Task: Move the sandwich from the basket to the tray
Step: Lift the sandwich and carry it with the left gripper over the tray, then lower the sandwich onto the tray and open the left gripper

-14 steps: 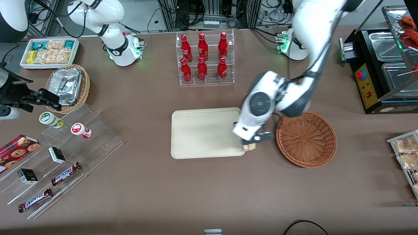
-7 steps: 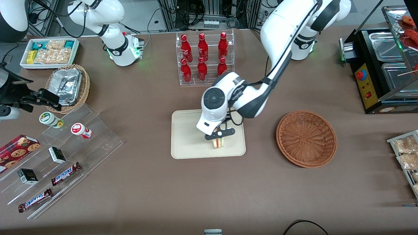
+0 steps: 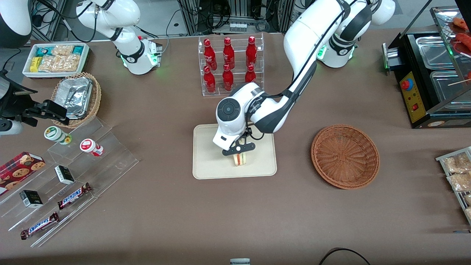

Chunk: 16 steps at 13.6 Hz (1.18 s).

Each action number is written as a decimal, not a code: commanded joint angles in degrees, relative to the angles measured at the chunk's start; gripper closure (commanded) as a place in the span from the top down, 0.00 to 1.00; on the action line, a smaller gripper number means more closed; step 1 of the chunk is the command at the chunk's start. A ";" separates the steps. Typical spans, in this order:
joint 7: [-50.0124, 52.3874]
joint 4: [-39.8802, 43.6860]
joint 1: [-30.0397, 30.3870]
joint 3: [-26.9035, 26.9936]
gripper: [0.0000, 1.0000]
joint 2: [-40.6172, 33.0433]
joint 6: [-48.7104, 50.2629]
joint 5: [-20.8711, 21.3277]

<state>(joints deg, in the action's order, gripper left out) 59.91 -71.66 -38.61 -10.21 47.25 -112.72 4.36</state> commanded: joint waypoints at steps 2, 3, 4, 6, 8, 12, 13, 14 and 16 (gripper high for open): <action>3.53 3.19 -0.85 0.63 0.00 2.58 0.49 0.83; 4.76 3.45 -0.85 0.54 0.05 2.93 0.49 0.82; 5.29 3.54 -0.85 0.54 0.11 3.37 0.40 0.82; 5.48 3.54 -0.85 0.54 0.66 3.46 0.05 0.82; 5.39 3.54 -0.85 0.54 1.00 2.94 0.05 0.83; 4.60 3.98 -0.59 0.72 1.00 -1.27 0.92 1.35; 4.51 4.24 -0.42 0.63 1.00 -2.77 1.80 1.09; 4.34 4.33 -0.07 0.46 1.00 -4.00 2.76 1.00; 3.55 4.24 0.11 0.63 1.00 -6.81 3.30 0.82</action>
<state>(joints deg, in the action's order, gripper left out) 63.75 -66.48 -38.43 -10.07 43.85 -110.94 4.67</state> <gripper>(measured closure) 0.000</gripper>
